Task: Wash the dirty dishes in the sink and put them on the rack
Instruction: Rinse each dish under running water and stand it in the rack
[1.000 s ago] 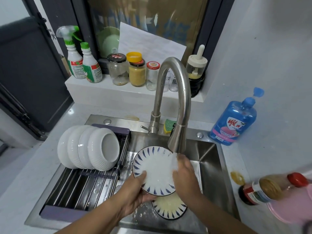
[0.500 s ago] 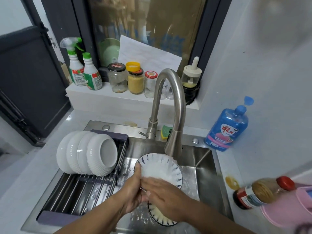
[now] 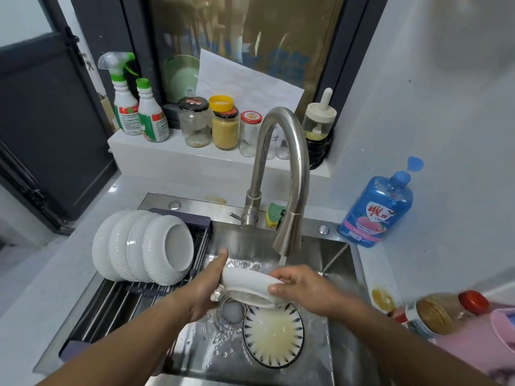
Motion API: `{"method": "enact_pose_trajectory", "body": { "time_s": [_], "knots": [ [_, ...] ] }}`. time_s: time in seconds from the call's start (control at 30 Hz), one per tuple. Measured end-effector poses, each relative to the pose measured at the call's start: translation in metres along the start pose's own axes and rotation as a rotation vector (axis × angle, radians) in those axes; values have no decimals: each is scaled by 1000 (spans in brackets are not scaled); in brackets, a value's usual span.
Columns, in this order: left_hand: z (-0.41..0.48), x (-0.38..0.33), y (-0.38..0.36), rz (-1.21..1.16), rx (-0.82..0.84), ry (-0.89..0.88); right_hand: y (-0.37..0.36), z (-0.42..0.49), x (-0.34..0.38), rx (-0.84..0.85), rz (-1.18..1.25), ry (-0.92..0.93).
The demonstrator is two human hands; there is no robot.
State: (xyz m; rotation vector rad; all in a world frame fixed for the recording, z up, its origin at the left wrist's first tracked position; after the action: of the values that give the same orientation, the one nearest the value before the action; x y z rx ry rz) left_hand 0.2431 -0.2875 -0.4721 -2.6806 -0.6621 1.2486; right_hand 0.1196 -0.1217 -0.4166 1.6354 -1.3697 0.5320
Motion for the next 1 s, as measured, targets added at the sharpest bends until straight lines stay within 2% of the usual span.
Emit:
{"method": "enact_pose_trajectory", "body": {
  "time_s": [0.1,0.17,0.3,0.4,0.43,0.5,0.6,0.63,0.73,0.83,0.9,1.0],
  "knots": [
    [-12,-16,-3,233,59,-198,9,9,2,52,181,-56],
    [-19,-20,1,279,113,-246,17,17,2,12,261,-77],
    [-18,-12,-1,134,220,-210,19,25,8,-89,359,-85],
    [-12,0,-11,-20,176,-194,4,33,2,-289,354,-286],
    [-11,4,-16,-90,160,-189,-2,37,-2,-357,314,-358],
    [-10,11,-31,-225,145,-176,-9,52,-4,-439,185,-338],
    [-8,16,-44,-396,68,-172,-26,62,27,-361,-283,-184],
    [-6,18,-45,-438,35,-181,-33,59,38,-329,-366,-144],
    [-3,24,-43,-510,-22,-206,-35,51,40,-255,-293,-194],
    [-3,32,-37,-553,-55,-195,-29,47,14,-195,-477,-376],
    [-4,33,-33,-567,-60,-202,-14,44,-5,-255,-513,-517],
    [-3,34,-29,-642,-75,-221,0,42,-26,-333,-285,-614]
  ]
}}
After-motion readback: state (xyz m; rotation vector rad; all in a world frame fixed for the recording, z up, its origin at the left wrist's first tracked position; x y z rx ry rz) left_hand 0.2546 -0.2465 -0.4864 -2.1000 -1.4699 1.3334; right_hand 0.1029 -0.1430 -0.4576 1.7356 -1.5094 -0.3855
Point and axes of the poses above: each hand's wrist, its own z-axis towards the middle knuckle, its own y-axis out of the back of the hand, x = y × z, the point moved 6 cm from there along z, towards the middle knuckle, and after that the axes turned 13 degrees about x, right-handed, at the moved point
